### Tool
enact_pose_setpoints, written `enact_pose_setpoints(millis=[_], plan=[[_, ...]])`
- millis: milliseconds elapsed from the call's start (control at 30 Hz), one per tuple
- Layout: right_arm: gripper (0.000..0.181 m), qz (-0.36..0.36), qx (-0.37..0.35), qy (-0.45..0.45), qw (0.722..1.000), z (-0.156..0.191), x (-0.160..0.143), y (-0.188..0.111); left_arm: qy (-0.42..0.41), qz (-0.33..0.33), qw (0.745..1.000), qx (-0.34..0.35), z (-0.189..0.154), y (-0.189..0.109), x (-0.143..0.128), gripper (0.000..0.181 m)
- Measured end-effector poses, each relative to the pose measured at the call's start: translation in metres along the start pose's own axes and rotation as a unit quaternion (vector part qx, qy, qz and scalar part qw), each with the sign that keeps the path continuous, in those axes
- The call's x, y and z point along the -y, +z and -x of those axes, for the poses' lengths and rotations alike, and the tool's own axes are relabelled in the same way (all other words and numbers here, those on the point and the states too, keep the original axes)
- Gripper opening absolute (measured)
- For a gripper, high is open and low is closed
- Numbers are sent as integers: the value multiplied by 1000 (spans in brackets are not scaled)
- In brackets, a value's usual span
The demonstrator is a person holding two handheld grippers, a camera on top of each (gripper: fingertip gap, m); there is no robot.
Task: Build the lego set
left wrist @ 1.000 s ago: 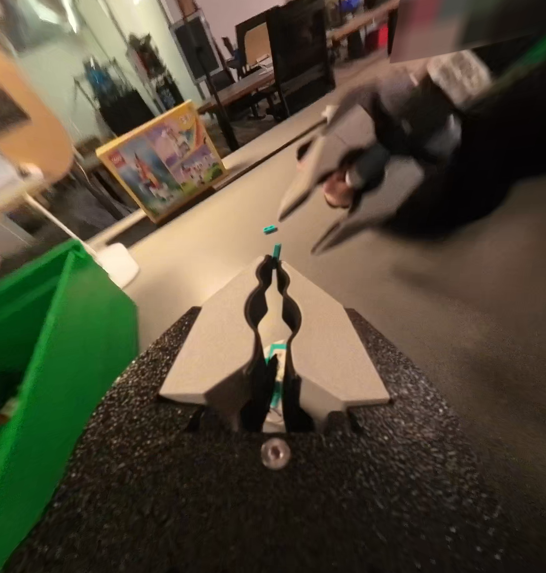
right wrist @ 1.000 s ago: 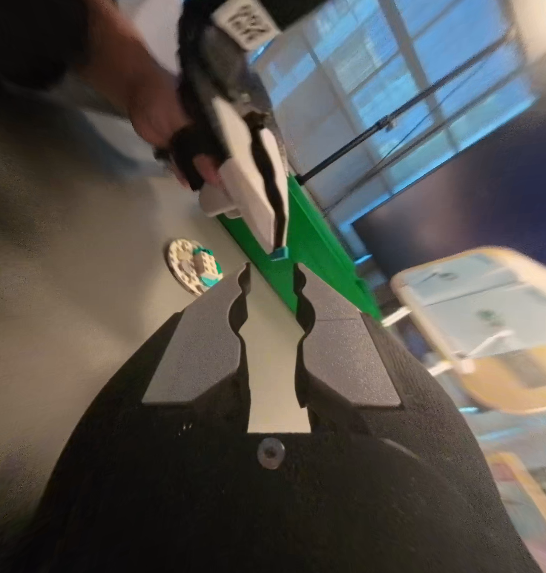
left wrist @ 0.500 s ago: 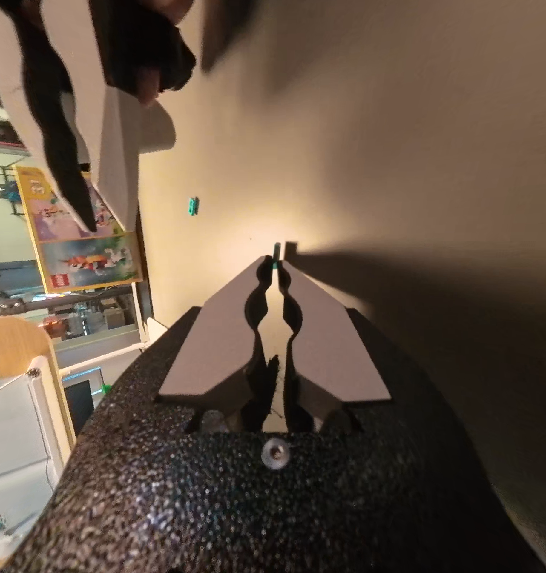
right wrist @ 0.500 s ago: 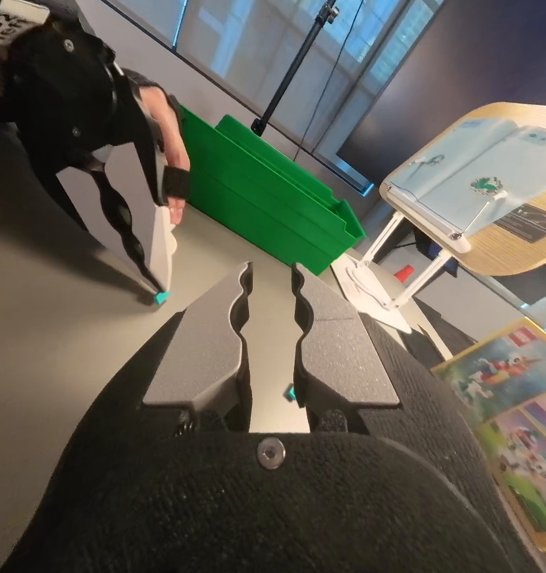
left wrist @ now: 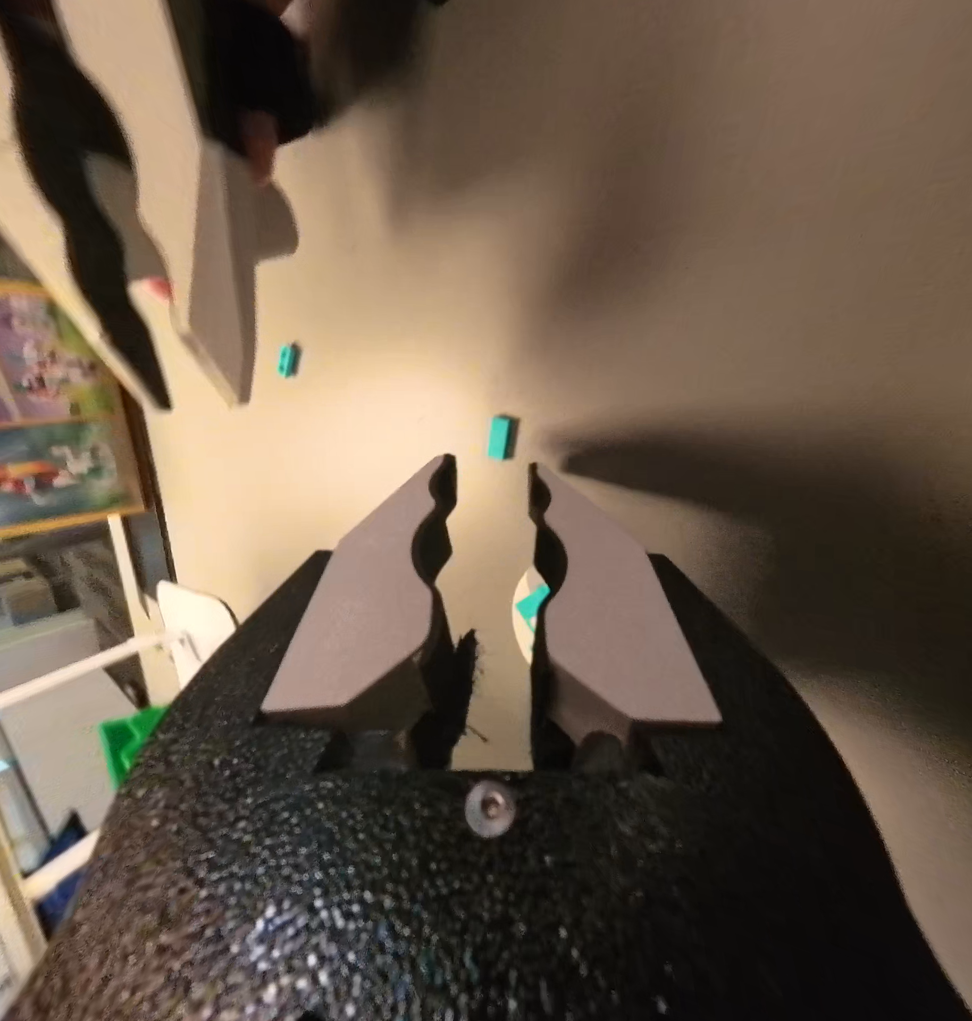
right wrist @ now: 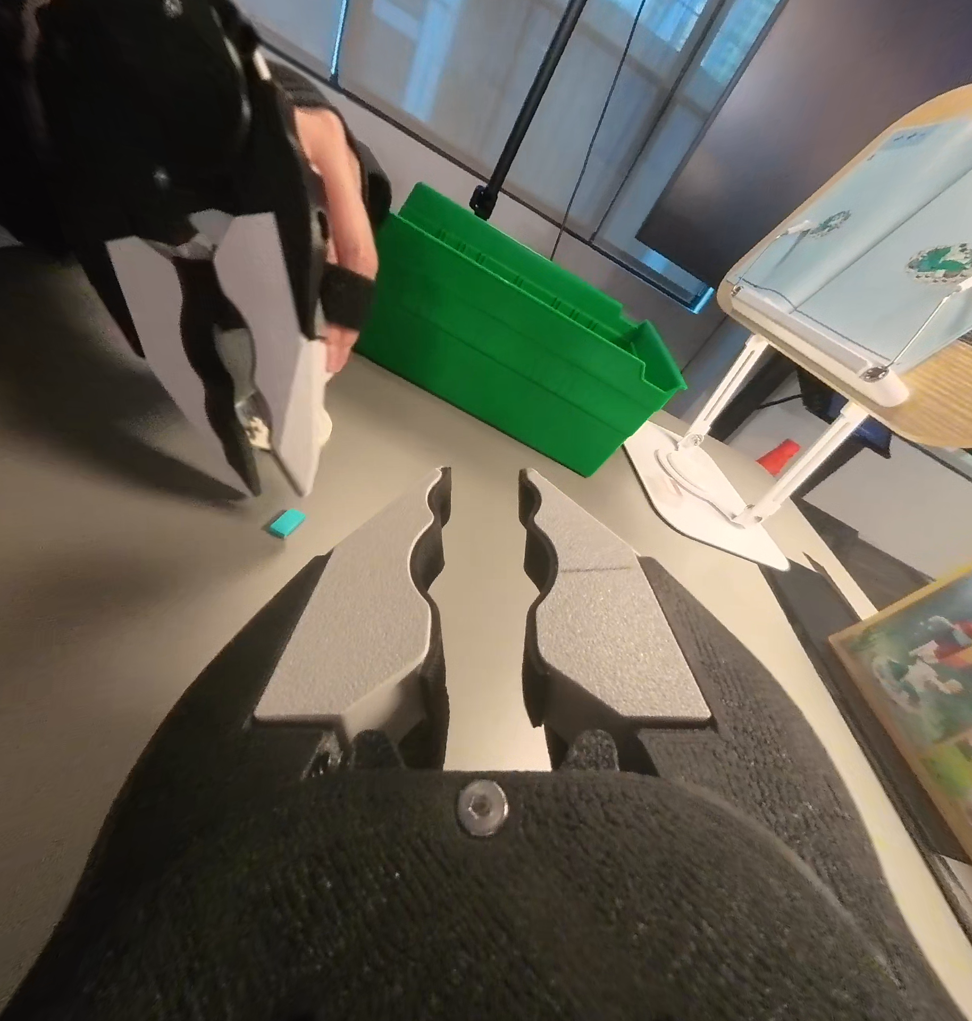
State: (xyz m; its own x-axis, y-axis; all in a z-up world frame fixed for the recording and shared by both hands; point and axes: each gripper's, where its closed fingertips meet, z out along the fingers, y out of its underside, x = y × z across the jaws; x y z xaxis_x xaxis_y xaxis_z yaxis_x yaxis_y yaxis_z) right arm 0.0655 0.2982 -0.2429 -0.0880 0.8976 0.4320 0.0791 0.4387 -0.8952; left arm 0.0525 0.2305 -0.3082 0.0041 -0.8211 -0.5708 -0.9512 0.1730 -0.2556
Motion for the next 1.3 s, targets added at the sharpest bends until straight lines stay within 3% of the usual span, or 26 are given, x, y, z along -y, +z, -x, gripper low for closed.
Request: enact_pose_setpoints(millis=[133,233,367,433,500,600,700,900,1033,1133,1200,1300], plan=[[28,9,49,22,999,19,7,6,-152,-59,985,59,16,-47,-10,31],[46,54,155,82,983,63,13,27,-280,-121,946,108,16,-86,-22,38],[54,109,246,59,961,102,11,67,-400,-202,885,128,2,-118,-27,45],[73,150,295,57,942,114,2,80,-430,-222,864,136,-6,-125,-31,48],[80,176,326,55,927,119,-7,88,-449,-228,852,142,-14,-128,-35,50],[78,209,355,63,909,123,-18,91,-466,-225,844,141,-27,-129,-41,51],[63,214,370,60,902,125,-19,90,-476,-232,837,140,-33,-130,-44,53],[62,203,412,61,886,124,-15,81,-425,-282,851,126,-31,-118,-31,63],[62,172,466,91,863,119,7,63,-270,-198,917,216,-21,-93,-36,73],[62,155,493,105,850,115,18,53,-114,-111,946,283,-14,-74,-34,61],[62,151,503,109,844,115,20,48,-25,-91,951,296,-16,-62,-26,58],[62,149,519,109,835,117,20,42,-1,-125,938,323,-7,-62,-17,57]])
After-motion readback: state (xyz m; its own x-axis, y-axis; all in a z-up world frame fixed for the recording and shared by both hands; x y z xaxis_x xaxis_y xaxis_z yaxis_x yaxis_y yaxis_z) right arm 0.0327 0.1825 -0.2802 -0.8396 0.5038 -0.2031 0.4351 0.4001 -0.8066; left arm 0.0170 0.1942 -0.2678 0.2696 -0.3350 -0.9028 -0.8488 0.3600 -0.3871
